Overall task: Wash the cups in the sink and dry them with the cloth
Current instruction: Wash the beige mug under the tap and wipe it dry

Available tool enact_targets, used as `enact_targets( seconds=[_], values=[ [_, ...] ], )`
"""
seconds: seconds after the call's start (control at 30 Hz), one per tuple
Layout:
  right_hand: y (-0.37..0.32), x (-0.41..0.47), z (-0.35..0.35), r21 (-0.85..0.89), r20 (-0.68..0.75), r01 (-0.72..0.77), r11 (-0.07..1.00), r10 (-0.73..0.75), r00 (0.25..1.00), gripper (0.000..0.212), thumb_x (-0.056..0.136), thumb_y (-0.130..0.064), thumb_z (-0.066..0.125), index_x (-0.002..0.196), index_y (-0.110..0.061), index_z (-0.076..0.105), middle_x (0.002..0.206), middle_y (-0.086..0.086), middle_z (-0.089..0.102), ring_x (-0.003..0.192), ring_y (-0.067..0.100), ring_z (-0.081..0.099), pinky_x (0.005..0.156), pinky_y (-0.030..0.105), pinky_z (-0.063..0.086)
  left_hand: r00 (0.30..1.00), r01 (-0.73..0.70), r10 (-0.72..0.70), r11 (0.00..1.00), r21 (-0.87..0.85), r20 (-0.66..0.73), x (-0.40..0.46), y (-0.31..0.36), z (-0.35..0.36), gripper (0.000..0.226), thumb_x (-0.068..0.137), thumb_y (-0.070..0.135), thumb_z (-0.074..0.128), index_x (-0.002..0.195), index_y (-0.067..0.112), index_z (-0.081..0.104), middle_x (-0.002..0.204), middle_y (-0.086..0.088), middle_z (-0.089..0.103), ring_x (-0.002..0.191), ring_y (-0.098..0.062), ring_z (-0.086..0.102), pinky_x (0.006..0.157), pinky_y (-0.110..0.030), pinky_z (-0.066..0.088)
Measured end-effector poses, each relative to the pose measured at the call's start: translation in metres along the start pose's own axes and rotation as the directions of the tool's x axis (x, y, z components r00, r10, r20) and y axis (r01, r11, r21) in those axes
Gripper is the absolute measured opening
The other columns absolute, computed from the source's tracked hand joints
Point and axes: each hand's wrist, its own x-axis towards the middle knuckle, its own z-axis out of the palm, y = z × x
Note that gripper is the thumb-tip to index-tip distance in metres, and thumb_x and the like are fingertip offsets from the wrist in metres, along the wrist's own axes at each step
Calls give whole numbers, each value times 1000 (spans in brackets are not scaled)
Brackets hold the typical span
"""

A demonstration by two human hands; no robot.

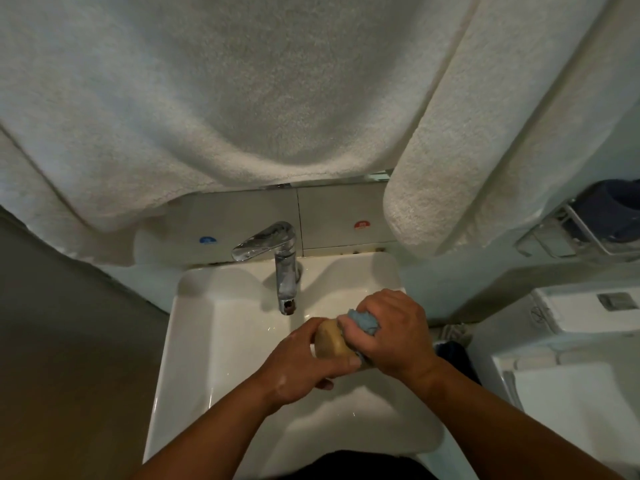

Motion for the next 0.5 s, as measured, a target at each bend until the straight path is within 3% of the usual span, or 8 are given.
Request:
enact_targets(
  seconds=[0.07, 0.13, 0.3, 0.4, 0.5],
  values=[
    [0, -6, 3, -4, 22, 84, 996, -84, 996, 38, 83, -49, 62, 63, -17, 62, 60, -4, 58, 56, 12, 50, 57, 27, 43, 999, 10, -11, 1000, -15, -53, 1, 2, 0, 65, 54, 44, 93, 111, 27, 67, 107, -1, 70, 90, -21, 72, 70, -42, 64],
    [1, -7, 3, 28, 45, 72, 997, -73, 996, 38, 85, -48, 61, 65, -16, 63, 62, -3, 59, 58, 13, 51, 57, 28, 45, 996, -23, 21, 1000, -17, -89, 2, -1, 0, 61, 53, 41, 95, 106, 26, 69, 101, 1, 71, 86, -20, 72, 67, -42, 64],
    [-1, -3, -8, 273, 131, -262, 926, 234, 963, 29, 87, -50, 53, 72, -26, 62, 68, -12, 59, 66, 7, 57, 61, 13, 42, 986, -77, 87, 994, 73, -141, 5, -8, -11, 79, 51, 45, 96, 119, 45, 58, 116, 10, 64, 95, -14, 70, 80, -40, 63],
    [2, 0, -20, 355, 154, -411, 839, 381, 911, 26, 89, -58, 48, 79, -38, 61, 72, -15, 65, 75, 5, 66, 63, 19, 51, 986, -95, 117, 979, 182, -115, 5, -15, -15, 89, 57, 36, 95, 130, 53, 48, 125, 12, 56, 102, -13, 65, 84, -36, 61],
    [-8, 6, -23, 308, 168, -468, 828, 437, 884, 31, 91, -61, 45, 91, -36, 62, 85, -16, 66, 83, 4, 64, 71, 24, 53, 989, -92, 113, 975, 200, -94, 7, -18, -9, 91, 58, 31, 95, 131, 54, 47, 124, 12, 55, 102, -17, 65, 85, -37, 60]
  ],
)
